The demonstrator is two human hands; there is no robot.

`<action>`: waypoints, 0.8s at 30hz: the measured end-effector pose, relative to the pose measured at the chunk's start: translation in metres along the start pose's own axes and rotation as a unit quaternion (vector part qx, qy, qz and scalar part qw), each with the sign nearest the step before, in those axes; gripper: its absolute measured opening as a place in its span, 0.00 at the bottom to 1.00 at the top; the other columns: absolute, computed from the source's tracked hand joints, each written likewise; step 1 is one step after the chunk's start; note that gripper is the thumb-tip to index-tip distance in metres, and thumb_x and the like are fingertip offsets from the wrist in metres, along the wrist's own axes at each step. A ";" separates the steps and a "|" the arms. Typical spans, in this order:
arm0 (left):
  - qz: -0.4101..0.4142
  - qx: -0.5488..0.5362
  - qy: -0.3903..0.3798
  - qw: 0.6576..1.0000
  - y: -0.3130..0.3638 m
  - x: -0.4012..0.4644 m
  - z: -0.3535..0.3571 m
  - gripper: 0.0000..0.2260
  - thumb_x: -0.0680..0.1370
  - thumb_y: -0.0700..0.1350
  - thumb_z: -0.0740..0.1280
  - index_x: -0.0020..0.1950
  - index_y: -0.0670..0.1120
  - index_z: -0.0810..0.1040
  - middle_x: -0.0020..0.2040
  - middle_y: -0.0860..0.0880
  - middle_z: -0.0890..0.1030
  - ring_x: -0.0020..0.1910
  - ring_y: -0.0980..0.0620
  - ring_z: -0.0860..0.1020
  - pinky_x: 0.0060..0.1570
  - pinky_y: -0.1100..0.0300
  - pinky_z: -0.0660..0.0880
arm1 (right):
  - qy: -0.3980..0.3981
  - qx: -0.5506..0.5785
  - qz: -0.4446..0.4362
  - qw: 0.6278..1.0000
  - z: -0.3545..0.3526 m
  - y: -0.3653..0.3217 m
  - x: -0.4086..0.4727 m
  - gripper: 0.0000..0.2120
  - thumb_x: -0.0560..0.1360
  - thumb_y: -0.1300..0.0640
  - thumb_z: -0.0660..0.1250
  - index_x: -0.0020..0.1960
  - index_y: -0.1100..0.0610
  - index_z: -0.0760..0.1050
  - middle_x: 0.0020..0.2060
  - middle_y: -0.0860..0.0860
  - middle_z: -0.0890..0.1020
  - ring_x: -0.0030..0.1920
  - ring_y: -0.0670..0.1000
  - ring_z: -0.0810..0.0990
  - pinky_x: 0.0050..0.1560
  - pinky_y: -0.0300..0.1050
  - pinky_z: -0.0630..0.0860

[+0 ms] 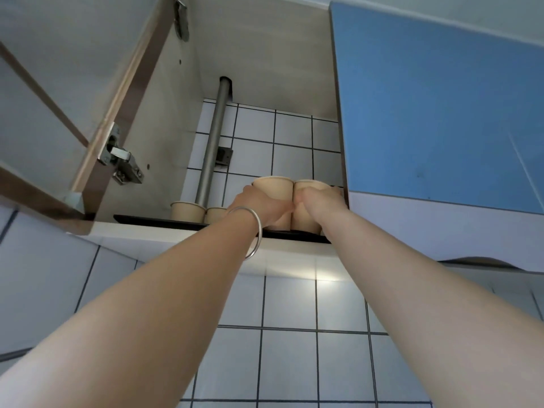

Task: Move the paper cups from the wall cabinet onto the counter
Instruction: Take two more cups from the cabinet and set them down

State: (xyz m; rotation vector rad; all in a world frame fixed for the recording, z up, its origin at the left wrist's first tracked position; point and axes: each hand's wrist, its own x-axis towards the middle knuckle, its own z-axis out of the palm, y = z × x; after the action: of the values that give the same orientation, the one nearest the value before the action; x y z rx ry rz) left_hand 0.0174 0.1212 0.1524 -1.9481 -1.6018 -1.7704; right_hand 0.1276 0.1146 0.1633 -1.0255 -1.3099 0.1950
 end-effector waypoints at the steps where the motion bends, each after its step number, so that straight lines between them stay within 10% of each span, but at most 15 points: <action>1: 0.009 -0.022 -0.002 1.000 0.002 -0.001 -0.005 0.35 0.65 0.63 0.69 0.65 0.45 0.69 0.60 0.46 0.76 0.57 0.46 0.76 0.49 0.57 0.72 | 0.007 0.009 0.007 1.000 -0.004 -0.002 -0.007 0.33 0.69 0.54 0.65 0.72 0.58 0.59 0.63 0.54 0.71 0.61 0.58 0.73 0.58 0.49 0.74; 7: 0.008 -0.094 0.026 0.995 0.002 -0.014 -0.045 0.32 0.68 0.58 0.71 0.66 0.45 0.69 0.58 0.47 0.77 0.56 0.47 0.76 0.51 0.56 0.75 | -0.005 0.103 -0.049 0.993 -0.005 -0.018 -0.035 0.32 0.71 0.53 0.68 0.71 0.56 0.60 0.63 0.56 0.73 0.58 0.58 0.75 0.48 0.49 0.74; 14: -0.037 -0.159 -0.025 0.986 -0.010 -0.053 -0.087 0.20 0.71 0.52 0.71 0.58 0.49 0.70 0.55 0.47 0.78 0.55 0.47 0.77 0.57 0.51 0.77 | -0.029 0.178 -0.048 0.982 0.005 -0.019 -0.068 0.36 0.66 0.43 0.71 0.69 0.55 0.64 0.62 0.54 0.75 0.57 0.58 0.77 0.58 0.56 0.75; 24: -0.105 -0.226 -0.027 0.968 -0.028 -0.159 -0.116 0.28 0.69 0.42 0.73 0.67 0.47 0.67 0.59 0.44 0.78 0.57 0.45 0.77 0.48 0.53 0.78 | -0.160 0.290 0.028 0.943 0.003 -0.009 -0.153 0.36 0.63 0.43 0.75 0.65 0.58 0.68 0.58 0.53 0.78 0.57 0.55 0.78 0.57 0.50 0.76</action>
State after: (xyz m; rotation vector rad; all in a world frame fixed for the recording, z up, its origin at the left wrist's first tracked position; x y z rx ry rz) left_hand -0.0510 -0.0382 0.0558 -2.0775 -1.5800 -2.3627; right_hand 0.0739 0.0128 0.0624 -0.5362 -1.3922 0.7706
